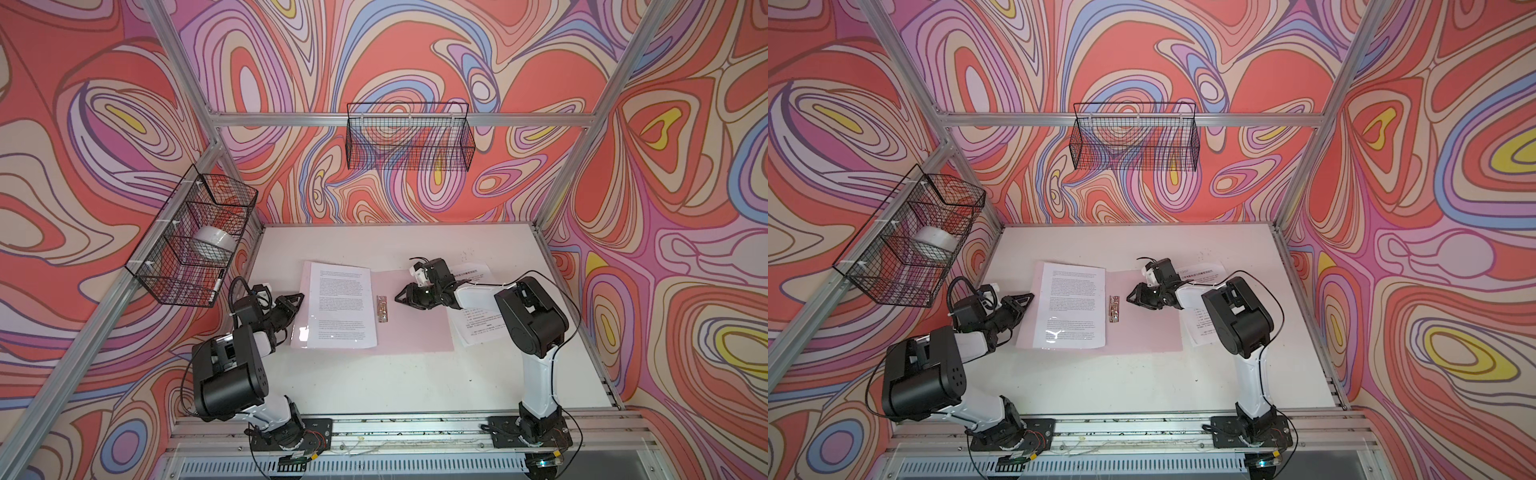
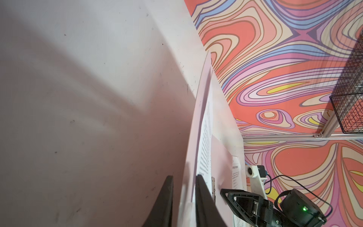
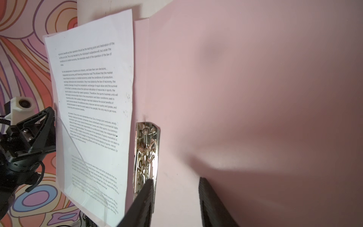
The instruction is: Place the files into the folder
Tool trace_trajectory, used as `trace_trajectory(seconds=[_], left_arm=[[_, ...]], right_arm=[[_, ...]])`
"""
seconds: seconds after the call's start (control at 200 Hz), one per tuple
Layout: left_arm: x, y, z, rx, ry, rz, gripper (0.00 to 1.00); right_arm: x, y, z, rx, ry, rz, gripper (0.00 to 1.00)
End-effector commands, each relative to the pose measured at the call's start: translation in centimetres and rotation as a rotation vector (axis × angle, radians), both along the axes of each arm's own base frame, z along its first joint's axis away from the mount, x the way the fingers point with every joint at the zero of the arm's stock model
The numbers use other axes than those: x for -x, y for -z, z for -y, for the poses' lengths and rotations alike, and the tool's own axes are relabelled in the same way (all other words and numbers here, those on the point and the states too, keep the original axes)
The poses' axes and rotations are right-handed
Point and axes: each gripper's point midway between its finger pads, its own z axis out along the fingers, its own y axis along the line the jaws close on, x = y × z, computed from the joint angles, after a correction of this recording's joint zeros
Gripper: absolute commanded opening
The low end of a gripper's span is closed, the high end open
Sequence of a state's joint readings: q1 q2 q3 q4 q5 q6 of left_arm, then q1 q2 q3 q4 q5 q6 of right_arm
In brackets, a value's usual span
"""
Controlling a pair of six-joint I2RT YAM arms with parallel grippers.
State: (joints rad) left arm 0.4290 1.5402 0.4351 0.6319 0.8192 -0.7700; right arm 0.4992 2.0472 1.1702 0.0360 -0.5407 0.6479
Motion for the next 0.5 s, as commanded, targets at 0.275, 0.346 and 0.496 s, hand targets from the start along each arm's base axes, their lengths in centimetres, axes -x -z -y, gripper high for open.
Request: trace_trajectory(seconds=[0.275, 0.346, 0.496], left_arm=[[-0.4, -0.5, 0.3, -0.001, 0.024, 0.026, 0.06], [-0.3, -0.7, 0.2, -0.006, 0.020, 0.032, 0.06], [-0.2, -0.9, 0.1, -0.020, 0.006, 0.038, 0.07]], right_arm=[[2.6, 4.8, 1.8, 0.109, 0.020, -0.150, 0.40], [2.3, 3.0, 1.5, 0.086, 0.035, -0.129, 0.41], [3.0, -1.5, -0.2, 0.058, 0.030, -0.061, 0.42]])
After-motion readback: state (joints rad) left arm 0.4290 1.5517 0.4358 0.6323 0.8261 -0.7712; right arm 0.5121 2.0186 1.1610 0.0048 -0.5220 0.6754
